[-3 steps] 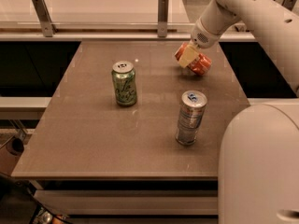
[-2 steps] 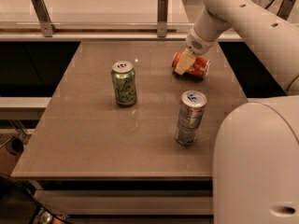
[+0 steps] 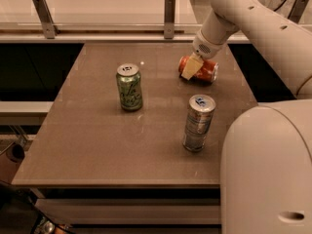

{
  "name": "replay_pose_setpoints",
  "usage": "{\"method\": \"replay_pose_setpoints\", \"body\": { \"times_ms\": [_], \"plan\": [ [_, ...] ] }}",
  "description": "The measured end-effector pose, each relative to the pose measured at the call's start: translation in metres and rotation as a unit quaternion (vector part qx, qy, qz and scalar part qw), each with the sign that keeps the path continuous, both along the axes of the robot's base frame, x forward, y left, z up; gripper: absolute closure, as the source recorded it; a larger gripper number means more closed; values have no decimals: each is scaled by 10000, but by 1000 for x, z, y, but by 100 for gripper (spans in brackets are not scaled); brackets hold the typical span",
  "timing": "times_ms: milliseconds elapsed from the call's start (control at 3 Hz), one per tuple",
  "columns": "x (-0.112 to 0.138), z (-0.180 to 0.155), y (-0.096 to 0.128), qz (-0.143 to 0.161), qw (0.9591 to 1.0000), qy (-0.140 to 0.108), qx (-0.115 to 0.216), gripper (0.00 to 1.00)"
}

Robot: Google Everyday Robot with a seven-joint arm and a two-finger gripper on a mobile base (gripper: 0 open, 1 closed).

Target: Knock coke can over

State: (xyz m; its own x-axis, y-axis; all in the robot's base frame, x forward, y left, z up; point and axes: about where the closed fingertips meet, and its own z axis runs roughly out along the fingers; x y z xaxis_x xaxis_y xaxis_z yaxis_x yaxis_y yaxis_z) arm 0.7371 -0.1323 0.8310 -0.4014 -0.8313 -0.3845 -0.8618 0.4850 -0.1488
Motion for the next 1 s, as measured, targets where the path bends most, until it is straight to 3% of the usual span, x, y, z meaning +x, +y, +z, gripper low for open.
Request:
{"method": "replay_pose_setpoints", "body": {
  "times_ms": [1000],
  "plan": [
    [0,-2,2,14,10000,34,-3,13]
  ]
}}
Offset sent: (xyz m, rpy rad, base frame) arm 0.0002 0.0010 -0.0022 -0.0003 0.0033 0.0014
